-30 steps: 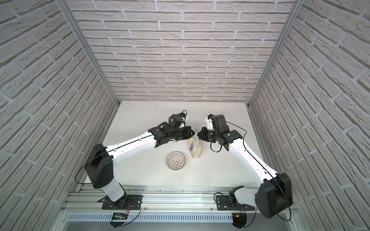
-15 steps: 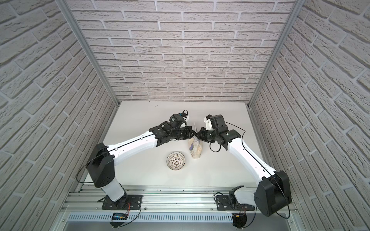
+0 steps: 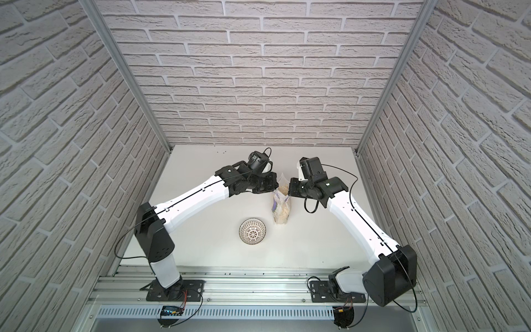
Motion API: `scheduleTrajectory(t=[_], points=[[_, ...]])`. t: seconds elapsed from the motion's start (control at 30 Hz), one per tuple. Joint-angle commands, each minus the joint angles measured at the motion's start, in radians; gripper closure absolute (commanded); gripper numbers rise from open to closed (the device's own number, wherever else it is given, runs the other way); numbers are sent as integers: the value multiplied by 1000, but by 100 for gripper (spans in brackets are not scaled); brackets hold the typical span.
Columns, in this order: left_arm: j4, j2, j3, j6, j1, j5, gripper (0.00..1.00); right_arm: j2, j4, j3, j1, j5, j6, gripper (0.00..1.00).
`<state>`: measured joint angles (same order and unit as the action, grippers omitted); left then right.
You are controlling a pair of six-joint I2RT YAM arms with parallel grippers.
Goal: Pour the oats into the breakfast bowl
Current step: Open the oats bag at the center of the board.
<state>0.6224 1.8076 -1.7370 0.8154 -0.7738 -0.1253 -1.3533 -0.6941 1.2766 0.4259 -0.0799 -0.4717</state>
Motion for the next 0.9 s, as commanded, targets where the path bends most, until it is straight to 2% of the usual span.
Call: scheduleTrajectory(t=[0.0,0.17,0.4,0.43,0.53,0.57,0.67,0.87], points=[[78,-9,-96,-31,20,45,100,3,6,65,-3,106,57,97],[84,16,-119,-27,29,76,100,-17,46,66,-3,90,44,97],[55,87,-118,-5,30,-4,100,-79,88,51,-3,-15,22,95],[52,91,-118,-2,29,-6,97,-85,89,50,-3,-24,20,90],[39,93,-108,-3,29,2,77,-93,96,37,-3,-41,13,70],[36,94,-106,-6,30,6,72,-94,98,31,-3,-45,11,67],[42,109,-113,-21,31,23,63,-100,104,22,-2,-50,8,67],[82,172,-163,-48,36,31,60,-123,98,31,-1,-60,16,68]])
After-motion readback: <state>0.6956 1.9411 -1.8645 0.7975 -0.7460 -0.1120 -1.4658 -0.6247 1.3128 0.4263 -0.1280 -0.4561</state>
